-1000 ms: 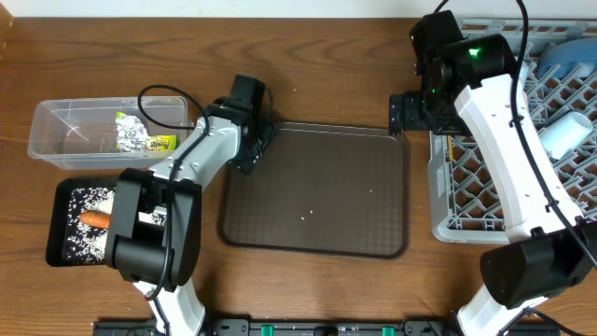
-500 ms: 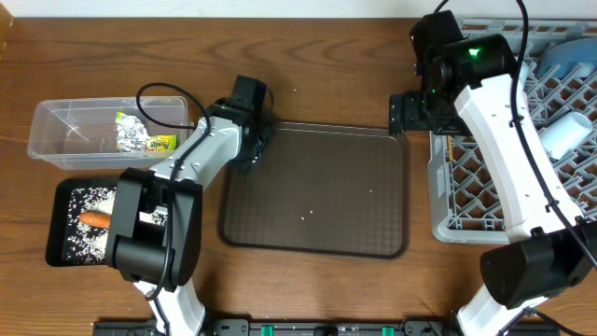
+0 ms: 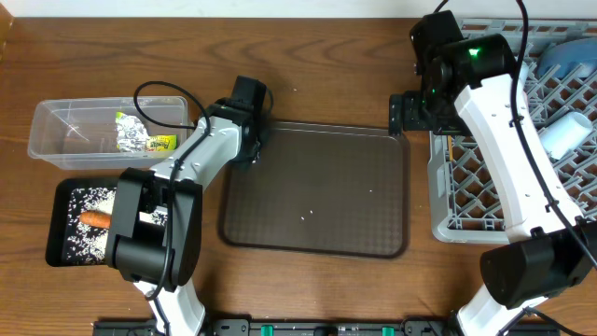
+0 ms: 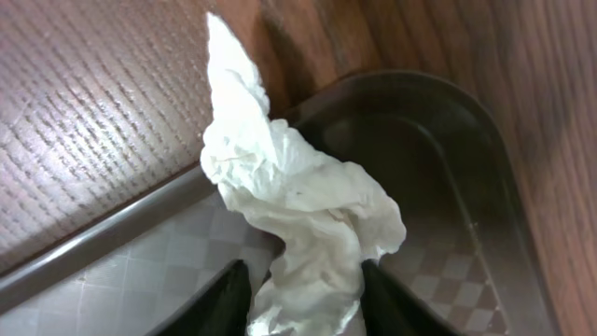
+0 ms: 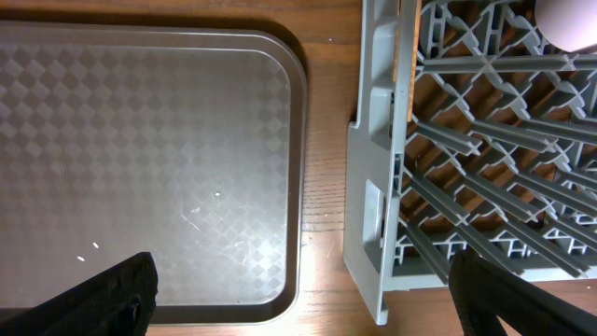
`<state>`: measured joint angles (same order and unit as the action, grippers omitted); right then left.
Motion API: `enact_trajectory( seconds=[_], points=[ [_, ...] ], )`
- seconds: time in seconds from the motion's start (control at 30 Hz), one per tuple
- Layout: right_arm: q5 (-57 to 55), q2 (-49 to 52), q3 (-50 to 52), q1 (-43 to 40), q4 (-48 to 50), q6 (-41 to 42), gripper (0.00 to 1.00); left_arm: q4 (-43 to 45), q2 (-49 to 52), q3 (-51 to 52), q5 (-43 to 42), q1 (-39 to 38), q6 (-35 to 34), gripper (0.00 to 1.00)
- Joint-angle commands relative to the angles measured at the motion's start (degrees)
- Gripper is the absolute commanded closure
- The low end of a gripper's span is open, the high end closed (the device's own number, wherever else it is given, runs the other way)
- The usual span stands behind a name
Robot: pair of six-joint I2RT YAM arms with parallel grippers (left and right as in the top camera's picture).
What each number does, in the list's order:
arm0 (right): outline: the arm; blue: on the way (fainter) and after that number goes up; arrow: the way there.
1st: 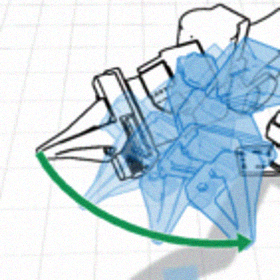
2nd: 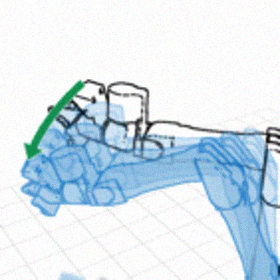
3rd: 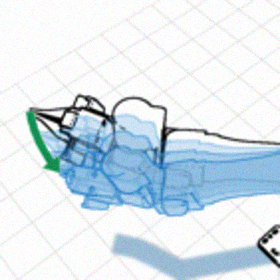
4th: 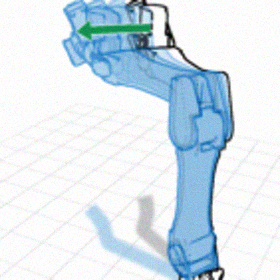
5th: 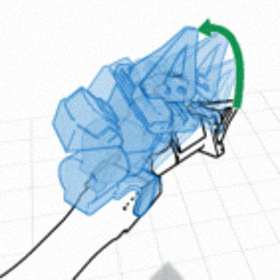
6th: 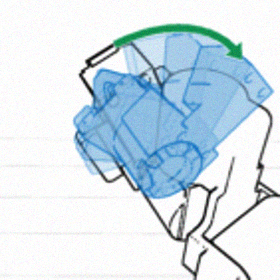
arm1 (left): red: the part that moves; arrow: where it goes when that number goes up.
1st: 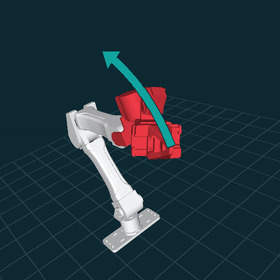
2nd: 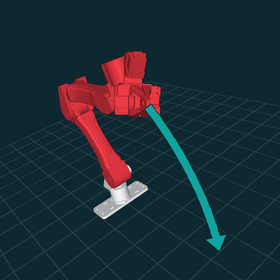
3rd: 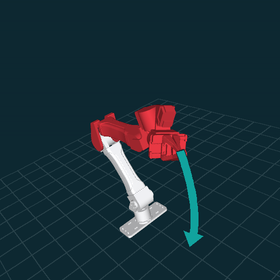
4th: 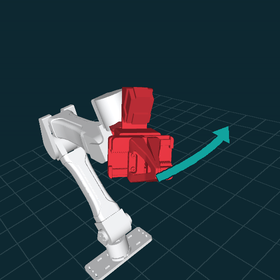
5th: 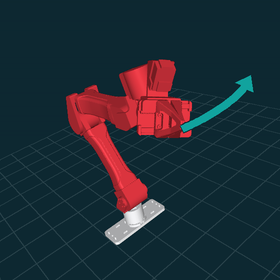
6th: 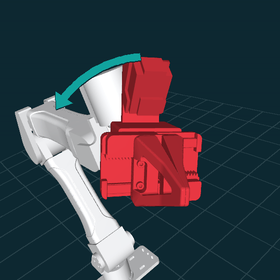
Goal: Sort waste into correct bins and load items into the dishwasher rack
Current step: 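Carry the tissue left and release it into the clear bin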
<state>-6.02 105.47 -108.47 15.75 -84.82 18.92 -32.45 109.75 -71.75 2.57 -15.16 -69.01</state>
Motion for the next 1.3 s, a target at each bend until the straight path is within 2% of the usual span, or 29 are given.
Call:
enact_trajectory(
  seconds=[0.0, 0.07, 0.4, 0.57, 0.67, 0.77, 1.0, 1.1, 1.27],
  points=[
    [-0.4, -0.5, -0.2, 0.1, -0.1, 0.8, 0.01, -0.4, 0.1, 0.2, 1.1, 0.0, 3.0, 0.78],
    [-0.4, -0.5, -0.2, 0.1, -0.1, 0.8, 0.01, -1.1, -0.9, 0.1, 1.1, 0.0, 4.6, 0.94],
    [-0.4, -0.5, -0.2, 0.1, 0.0, 0.8, 0.01, -3.3, -15.7, -0.2, 1.9, 0.0, 6.4, 0.94],
    [-0.4, -0.5, -0.2, 0.1, -0.1, 0.8, 0.01, -3.3, -22.5, -0.2, 12.5, 0.0, 8.5, 0.94],
    [-0.4, -0.6, -0.2, 0.1, 0.0, 0.8, 0.01, -3.3, -23.6, -0.2, 21.2, 0.9, 10.3, 0.94],
    [-0.4, -0.6, -0.2, 0.1, -0.1, 0.8, 0.01, -3.2, -23.3, -0.2, 25.0, 3.6, 11.0, 0.94],
    [-0.4, -0.5, -0.2, 0.1, 0.0, 0.8, 0.01, -3.0, -22.0, -0.2, 25.1, 14.1, 11.6, 0.92],
    [-0.4, -0.6, -0.2, 0.1, 0.0, 0.8, 0.01, -2.9, -21.3, -0.2, 24.8, 18.1, 11.9, 0.87],
    [-0.4, -0.5, -0.2, 0.1, 0.0, 0.8, 0.01, 1.2, -18.6, -0.2, 18.4, 21.8, 19.3, 0.83]
  ],
)
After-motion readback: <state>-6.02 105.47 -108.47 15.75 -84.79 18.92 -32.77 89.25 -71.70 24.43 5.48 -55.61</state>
